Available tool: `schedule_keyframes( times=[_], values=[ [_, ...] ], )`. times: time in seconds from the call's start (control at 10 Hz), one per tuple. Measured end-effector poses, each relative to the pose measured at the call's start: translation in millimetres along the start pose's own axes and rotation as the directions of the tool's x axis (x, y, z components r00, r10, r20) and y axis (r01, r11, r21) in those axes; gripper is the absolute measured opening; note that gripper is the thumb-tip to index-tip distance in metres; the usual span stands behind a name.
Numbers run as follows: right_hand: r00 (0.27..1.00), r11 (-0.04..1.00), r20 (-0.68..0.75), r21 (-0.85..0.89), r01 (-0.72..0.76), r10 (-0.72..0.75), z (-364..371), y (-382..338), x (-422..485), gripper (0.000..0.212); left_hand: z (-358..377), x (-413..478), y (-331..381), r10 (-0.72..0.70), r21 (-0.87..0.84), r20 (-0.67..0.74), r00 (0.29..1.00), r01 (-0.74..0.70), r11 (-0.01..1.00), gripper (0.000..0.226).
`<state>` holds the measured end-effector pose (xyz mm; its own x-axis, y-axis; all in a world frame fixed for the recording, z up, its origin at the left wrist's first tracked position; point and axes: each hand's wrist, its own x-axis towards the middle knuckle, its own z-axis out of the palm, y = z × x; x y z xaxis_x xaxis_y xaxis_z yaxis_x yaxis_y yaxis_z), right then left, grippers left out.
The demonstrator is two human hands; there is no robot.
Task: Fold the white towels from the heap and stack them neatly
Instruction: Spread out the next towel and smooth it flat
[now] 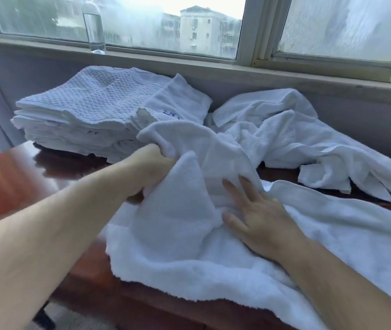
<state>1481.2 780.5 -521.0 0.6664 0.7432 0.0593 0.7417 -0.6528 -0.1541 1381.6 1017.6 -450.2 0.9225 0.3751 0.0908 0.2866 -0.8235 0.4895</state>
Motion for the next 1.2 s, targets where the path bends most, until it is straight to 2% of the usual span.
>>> schedule_keyframes(
  times=[0.1,0.2,0.3,0.4,0.5,0.6,0.7,0.8,0.9,1.0,1.1,1.2],
  values=[
    [0.994,0.993,0.041,-0.062,-0.099,0.102,-10.9,-4.9,8.4,0.070,-38.8,-2.3,-7.8,0.215,0.831,-0.098,0.972,-0.039,0.554,0.026],
    [0.982,0.968,0.001,-0.166,-0.185,0.188,-10.9,-21.5,18.4,0.058,-53.5,-4.3,-25.7,-0.160,0.108,-0.192,0.968,0.183,0.977,0.051],
    [0.994,0.993,-0.018,-0.041,-0.109,0.108,-2.4,-46.8,23.7,0.051,-33.2,-21.2,-28.1,-0.048,0.251,-0.367,0.929,0.148,0.957,0.062],
    [0.999,0.998,-0.002,0.041,-0.050,0.050,9.9,-60.1,20.2,0.051,2.0,-50.7,-23.5,0.147,0.225,-0.535,0.832,-0.028,0.974,0.046],
    [0.999,0.999,-0.006,0.024,-0.041,0.042,20.6,-58.6,13.8,0.052,38.5,-72.2,-22.9,0.244,0.179,-0.367,0.898,-0.190,0.965,0.041],
    [0.999,0.996,-0.003,0.068,-0.049,0.049,21.4,-52.3,12.1,0.052,63.2,-71.3,-34.4,0.108,0.203,0.024,0.994,-0.111,0.973,0.061],
    [0.996,0.994,0.031,0.066,-0.084,0.082,20.7,-45.9,6.7,0.057,72.5,-64.2,-47.4,0.103,0.341,0.119,0.988,-0.138,0.930,0.073],
    [0.988,0.990,0.071,0.028,-0.140,0.138,16.9,-35.8,1.8,0.061,66.8,-49.6,-54.1,0.113,0.412,0.095,0.989,-0.142,0.900,0.072],
    [0.984,0.989,0.101,0.021,-0.150,0.147,9.3,-28.8,-1.5,0.060,52.2,-41.1,-45.5,0.060,0.600,-0.001,0.998,-0.048,0.798,0.061],
    [0.991,0.990,0.039,0.058,-0.127,0.125,2.7,-21.7,-6.1,0.054,59.4,-50.7,-19.6,0.223,0.631,-0.045,0.974,-0.145,0.762,0.047],
    [0.984,0.981,-0.024,0.086,-0.172,0.175,-5.3,-9.3,-16.0,0.047,80.0,-66.3,16.1,0.348,0.311,0.033,0.937,-0.341,0.887,0.044],
    [0.970,0.968,-0.046,0.087,-0.234,0.239,-13.8,9.6,-40.1,0.045,98.1,-56.0,48.3,0.366,0.149,0.210,0.907,-0.400,0.904,0.043]
  ],
)
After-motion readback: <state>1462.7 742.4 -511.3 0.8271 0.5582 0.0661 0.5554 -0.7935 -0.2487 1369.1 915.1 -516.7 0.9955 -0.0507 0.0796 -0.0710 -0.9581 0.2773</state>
